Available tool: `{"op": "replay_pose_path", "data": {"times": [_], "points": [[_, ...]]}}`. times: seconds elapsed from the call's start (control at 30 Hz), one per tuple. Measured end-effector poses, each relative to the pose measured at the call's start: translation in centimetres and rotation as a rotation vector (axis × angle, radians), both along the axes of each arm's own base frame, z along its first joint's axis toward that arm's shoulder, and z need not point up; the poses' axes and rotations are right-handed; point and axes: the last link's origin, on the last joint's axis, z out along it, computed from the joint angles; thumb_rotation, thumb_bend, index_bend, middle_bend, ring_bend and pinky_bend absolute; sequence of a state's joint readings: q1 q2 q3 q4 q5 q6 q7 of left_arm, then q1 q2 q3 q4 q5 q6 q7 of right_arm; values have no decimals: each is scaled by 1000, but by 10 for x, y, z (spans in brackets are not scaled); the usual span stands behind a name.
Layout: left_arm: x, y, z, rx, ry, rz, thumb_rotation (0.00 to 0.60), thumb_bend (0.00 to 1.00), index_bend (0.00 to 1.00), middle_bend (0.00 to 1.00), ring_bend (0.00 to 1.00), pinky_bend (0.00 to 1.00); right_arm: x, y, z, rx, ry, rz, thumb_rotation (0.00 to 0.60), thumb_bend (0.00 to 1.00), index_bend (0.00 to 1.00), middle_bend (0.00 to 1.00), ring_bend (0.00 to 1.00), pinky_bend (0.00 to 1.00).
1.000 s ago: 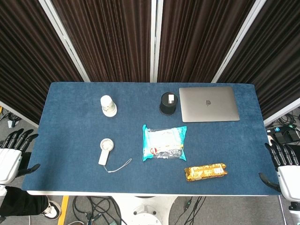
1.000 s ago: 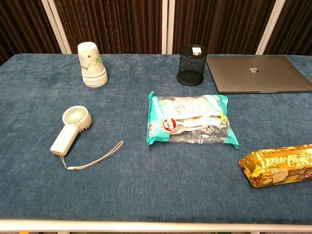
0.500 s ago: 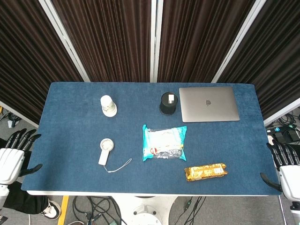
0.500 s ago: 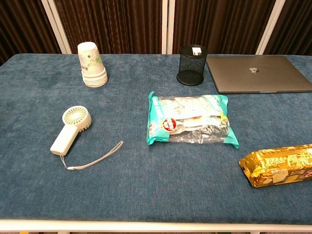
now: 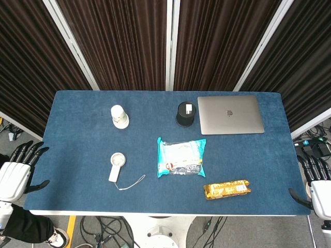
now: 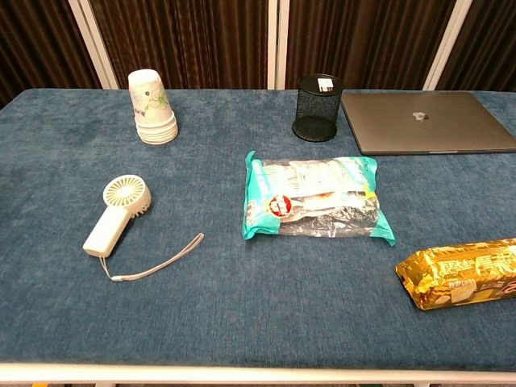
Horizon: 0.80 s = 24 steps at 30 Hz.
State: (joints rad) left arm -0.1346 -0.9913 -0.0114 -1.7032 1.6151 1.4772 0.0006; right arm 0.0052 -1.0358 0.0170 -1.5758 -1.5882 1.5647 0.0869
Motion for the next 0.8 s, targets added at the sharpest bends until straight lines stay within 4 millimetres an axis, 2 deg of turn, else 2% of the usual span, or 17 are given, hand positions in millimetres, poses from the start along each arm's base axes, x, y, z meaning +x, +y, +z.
{"op": "replay_pose_path", "data": {"times": [0.13,0.23,0.3,0.37,0.4,0.47,0.5,0.6,0.7,0.8], "points": [[3,-1,-3,-12,9,-17,600,0,146,94,0,110,4,3,5,-13,8,21,600,129,0,0,0,0],[4,-2,-6,-23,7,-16,600,0,146,94,2,152,3,4,6,-12,6,13,600,130,0,0,0,0],[5,-1,-8,-30,11,-19,600,0,146,94,29,217,0,3,5,-4,2,3,600,129,0,0,0,0],[9,0,-11,-38,15,-27,600,0,146,114,109,327,-2,3,3,4,0,-3,600,129,0,0,0,0],[11,1,-12,-41,15,-32,600,0,146,152,183,407,-3,3,2,9,0,-5,600,130,0,0,0,0],[15,2,-15,-47,13,-53,600,0,146,293,363,549,-4,3,1,13,0,-6,600,131,0,0,0,0],[17,2,-17,-49,15,-62,600,0,146,402,479,619,-4,3,1,12,-1,-6,600,132,0,0,0,0],[21,3,-23,-64,36,-79,600,38,146,658,722,760,-6,2,1,14,1,-14,600,132,0,0,0,0],[24,4,-31,-89,65,-79,600,178,146,778,819,822,-8,1,0,19,2,-21,600,133,0,0,0,0],[26,3,-41,-134,87,-79,600,306,149,832,856,835,-8,1,-1,23,5,-20,600,134,0,0,0,0]]}}
